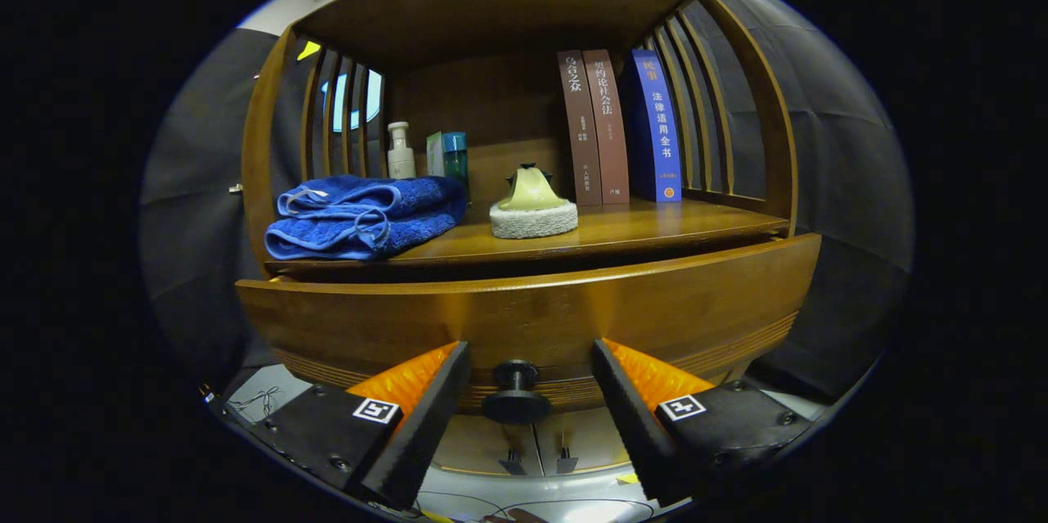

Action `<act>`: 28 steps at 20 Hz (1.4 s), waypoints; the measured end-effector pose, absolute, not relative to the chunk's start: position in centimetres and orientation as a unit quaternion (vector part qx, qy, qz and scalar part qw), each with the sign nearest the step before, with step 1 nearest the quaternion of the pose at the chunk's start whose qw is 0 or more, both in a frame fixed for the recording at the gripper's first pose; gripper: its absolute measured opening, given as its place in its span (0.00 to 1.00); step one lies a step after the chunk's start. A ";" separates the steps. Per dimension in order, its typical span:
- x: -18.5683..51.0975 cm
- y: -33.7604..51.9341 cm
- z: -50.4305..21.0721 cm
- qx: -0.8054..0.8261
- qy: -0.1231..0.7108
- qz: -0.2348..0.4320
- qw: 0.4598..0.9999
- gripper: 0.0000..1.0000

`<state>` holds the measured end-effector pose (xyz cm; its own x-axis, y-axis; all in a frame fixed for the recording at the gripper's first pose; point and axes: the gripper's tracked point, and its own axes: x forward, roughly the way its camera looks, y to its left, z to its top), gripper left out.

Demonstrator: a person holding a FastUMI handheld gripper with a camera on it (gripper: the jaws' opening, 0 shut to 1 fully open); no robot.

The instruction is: Pull open the drawer, take out the items inside it, and place them on the countertop above the cabinet.

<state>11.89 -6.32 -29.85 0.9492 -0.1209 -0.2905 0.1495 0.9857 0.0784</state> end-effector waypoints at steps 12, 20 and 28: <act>14.0 -6.8 -30.6 0.054 0.155 -0.073 0.984 0.99; 13.4 -6.4 -31.1 0.067 0.177 -0.058 0.980 1.00; 10.7 -4.2 -23.6 0.043 0.126 -0.026 0.991 1.00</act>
<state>10.74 -4.16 -23.63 0.9671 -0.0410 -0.2511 0.0627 0.9949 0.0788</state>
